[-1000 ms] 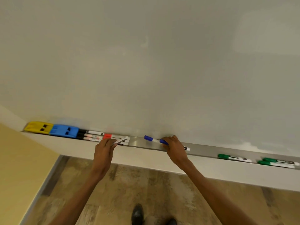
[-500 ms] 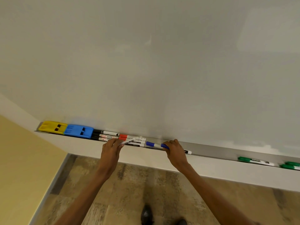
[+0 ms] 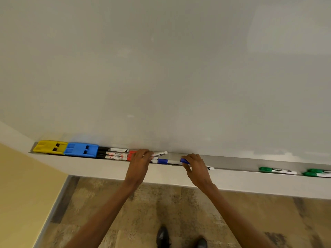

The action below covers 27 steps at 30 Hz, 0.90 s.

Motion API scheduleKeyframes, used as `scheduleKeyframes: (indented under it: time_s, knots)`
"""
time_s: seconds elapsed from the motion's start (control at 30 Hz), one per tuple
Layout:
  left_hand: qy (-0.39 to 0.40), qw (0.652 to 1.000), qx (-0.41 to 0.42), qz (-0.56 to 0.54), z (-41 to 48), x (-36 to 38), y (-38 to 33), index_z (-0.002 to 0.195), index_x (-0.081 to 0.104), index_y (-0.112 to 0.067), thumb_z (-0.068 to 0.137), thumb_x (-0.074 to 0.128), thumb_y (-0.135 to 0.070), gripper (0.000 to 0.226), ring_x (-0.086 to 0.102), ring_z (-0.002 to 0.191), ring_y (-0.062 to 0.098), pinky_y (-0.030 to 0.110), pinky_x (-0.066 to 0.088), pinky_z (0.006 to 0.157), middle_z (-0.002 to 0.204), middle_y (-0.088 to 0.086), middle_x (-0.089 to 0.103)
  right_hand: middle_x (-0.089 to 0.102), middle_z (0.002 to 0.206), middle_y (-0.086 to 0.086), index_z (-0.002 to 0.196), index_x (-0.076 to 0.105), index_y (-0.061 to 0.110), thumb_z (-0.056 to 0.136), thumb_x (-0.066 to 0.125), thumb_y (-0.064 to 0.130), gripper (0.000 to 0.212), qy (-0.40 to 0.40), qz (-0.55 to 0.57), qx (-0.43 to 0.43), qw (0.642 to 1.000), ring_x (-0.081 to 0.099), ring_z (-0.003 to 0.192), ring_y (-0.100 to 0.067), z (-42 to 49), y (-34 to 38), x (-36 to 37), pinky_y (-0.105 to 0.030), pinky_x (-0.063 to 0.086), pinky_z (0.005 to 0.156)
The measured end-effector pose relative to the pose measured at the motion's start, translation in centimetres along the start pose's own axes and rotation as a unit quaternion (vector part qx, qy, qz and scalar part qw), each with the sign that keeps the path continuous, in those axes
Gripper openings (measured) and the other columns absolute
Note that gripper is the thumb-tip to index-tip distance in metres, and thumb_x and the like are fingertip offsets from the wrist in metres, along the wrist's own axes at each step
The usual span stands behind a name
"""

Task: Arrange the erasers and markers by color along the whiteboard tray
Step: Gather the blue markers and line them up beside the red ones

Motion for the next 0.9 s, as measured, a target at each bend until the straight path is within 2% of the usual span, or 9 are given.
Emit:
scheduleKeyframes:
  time_s: [0.1, 0.2, 0.33, 0.47, 0.67, 0.9]
  knots:
    - [0.016, 0.999, 0.050, -0.006, 1.3, 1.4, -3.1, 0.105, 0.068, -0.009, 0.085, 0.064, -0.002, 0.021, 0.062, 0.093, 0.029, 0.039, 0.049, 0.081, 0.101, 0.011, 0.067, 0.062, 0.111, 0.001, 0.118, 0.063, 0.021, 0.091, 0.061, 0.020, 0.027, -0.040, 0.028, 0.049, 0.998, 0.054, 0.101, -0.015, -2.3, -1.8, -1.7, -0.027, 0.049, 0.088]
    - [0.052, 0.996, 0.076, -0.010, 2.6, 3.7, -6.0, 0.107, 0.067, -0.011, 0.089, 0.060, -0.010, 0.019, 0.058, 0.097, 0.026, 0.037, 0.044, 0.084, 0.102, 0.006, 0.066, 0.056, 0.119, -0.001, 0.124, 0.058, 0.019, 0.092, 0.056, 0.016, 0.032, -0.038, 0.043, 0.079, 0.995, 0.051, 0.108, -0.016, -5.0, -3.7, -2.7, -0.027, 0.040, 0.094]
    - [0.090, 0.992, 0.086, -0.015, 3.3, 6.8, -8.4, 0.107, 0.066, -0.013, 0.091, 0.055, -0.011, 0.019, 0.055, 0.104, 0.022, 0.034, 0.041, 0.089, 0.105, 0.003, 0.064, 0.052, 0.118, -0.005, 0.125, 0.057, 0.013, 0.093, 0.044, 0.000, 0.036, -0.045, 0.036, 0.110, 0.992, 0.047, 0.106, -0.018, -8.1, -6.3, -4.4, -0.030, 0.038, 0.094]
    - [0.097, 0.992, 0.080, -0.011, 3.2, 8.4, -8.4, 0.108, 0.065, -0.012, 0.092, 0.052, -0.008, 0.021, 0.053, 0.106, 0.023, 0.033, 0.042, 0.089, 0.107, 0.005, 0.064, 0.051, 0.116, -0.009, 0.127, 0.057, 0.010, 0.094, 0.042, -0.002, 0.038, -0.060, 0.016, 0.145, 0.987, 0.048, 0.101, -0.018, -10.4, -8.2, -5.7, -0.030, 0.041, 0.091]
    - [0.109, 0.992, 0.068, -0.009, 2.8, 9.4, -7.1, 0.109, 0.065, -0.012, 0.094, 0.046, -0.009, 0.024, 0.052, 0.107, 0.023, 0.033, 0.040, 0.089, 0.109, 0.005, 0.062, 0.046, 0.103, -0.003, 0.126, 0.057, 0.006, 0.090, 0.042, -0.009, 0.042, -0.065, 0.002, 0.151, 0.986, 0.048, 0.090, -0.020, -11.9, -8.7, -6.2, -0.029, 0.041, 0.079]
    - [0.105, 0.993, 0.059, -0.009, 2.3, 9.4, -6.7, 0.112, 0.063, -0.012, 0.093, 0.046, -0.005, 0.027, 0.050, 0.109, 0.023, 0.031, 0.039, 0.092, 0.112, 0.005, 0.060, 0.047, 0.103, 0.002, 0.126, 0.055, 0.012, 0.093, 0.043, -0.002, 0.037, -0.064, 0.010, 0.142, 0.988, 0.049, 0.088, -0.016, -10.9, -7.9, -5.5, -0.031, 0.046, 0.079]
Point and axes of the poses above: each hand's wrist, its own z-axis towards the middle knuckle, its own x-axis out of the palm, y = z × x, the point moved 8 cm from there along z, towards the middle knuckle
